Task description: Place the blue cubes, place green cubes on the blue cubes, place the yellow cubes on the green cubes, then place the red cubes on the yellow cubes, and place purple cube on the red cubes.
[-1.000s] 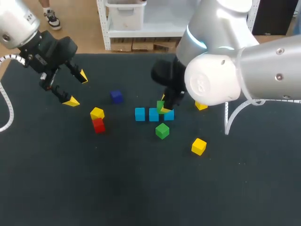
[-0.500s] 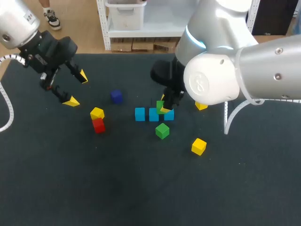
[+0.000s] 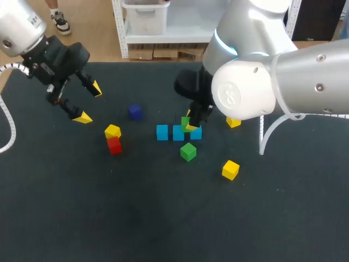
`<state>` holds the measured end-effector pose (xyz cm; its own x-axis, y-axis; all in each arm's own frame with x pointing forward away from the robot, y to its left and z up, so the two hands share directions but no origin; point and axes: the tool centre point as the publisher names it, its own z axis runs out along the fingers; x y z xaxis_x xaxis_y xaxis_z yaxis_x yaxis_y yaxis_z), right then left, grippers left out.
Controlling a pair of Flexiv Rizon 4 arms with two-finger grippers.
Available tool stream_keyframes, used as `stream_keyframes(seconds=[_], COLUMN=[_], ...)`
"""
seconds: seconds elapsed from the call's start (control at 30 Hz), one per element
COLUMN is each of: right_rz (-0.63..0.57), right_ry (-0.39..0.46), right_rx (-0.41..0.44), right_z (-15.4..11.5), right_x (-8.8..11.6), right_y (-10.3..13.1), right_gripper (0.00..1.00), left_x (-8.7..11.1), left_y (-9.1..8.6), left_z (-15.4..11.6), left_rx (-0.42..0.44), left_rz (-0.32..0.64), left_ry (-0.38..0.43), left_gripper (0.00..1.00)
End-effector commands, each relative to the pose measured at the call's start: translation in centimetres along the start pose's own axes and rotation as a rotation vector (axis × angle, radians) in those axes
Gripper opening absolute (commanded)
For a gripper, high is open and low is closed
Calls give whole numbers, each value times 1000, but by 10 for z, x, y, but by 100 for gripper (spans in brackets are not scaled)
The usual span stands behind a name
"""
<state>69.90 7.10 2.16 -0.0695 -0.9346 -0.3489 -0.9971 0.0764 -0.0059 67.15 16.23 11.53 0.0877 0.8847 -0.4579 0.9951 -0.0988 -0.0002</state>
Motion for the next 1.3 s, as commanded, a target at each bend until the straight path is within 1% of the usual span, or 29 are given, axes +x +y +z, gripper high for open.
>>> stream_keyframes(seconds=[0.03, 0.23, 0.33, 0.43, 0.5, 0.57, 0.6, 0.67, 0.7, 0.73, 0.93, 1.07, 1.3], right_rz=[-2, -2, -3, -1, 1, 2, 3, 4, 5, 5, 11, 26, 56], right_ry=[-3, -3, -4, -5, -4, -3, -3, -3, -3, -3, -1, -6, -70], right_rx=[-7, -11, -12, -14, -15, -15, -16, -15, -15, -16, -12, 4, 48], right_z=[1, 2, 2, 3, 3, 3, 3, 3, 2, 2, -2, -13, -40], right_x=[0, 0, 0, 0, 0, 0, 0, 0, 1, 1, 2, 7, 24], right_y=[-2, -2, -2, -2, -2, -2, -2, -2, -2, -2, -1, -1, -2], right_gripper=[18, 23, 34, 40, 46, 50, 66, 82, 95, 100, 100, 100, 100], left_x=[1, 1, 1, 1, 1, 1, 1, 1, 1, 1, 1, 1, 1], left_y=[1, 1, 1, 1, 1, 1, 1, 1, 1, 1, 1, 1, 1], left_z=[0, 0, 0, 0, 0, 0, 0, 0, 0, 0, 0, 0, 0], left_rx=[2, 2, 2, 2, 2, 2, 2, 2, 2, 2, 2, 2, 2], left_rz=[3, 3, 3, 3, 3, 3, 3, 3, 3, 3, 3, 3, 3], left_ry=[-2, -2, -2, -2, -2, -2, -2, -2, -2, -2, -2, -2, -2], left_gripper=[100, 100, 100, 100, 100, 100, 100, 100, 100, 100, 100, 100, 100])
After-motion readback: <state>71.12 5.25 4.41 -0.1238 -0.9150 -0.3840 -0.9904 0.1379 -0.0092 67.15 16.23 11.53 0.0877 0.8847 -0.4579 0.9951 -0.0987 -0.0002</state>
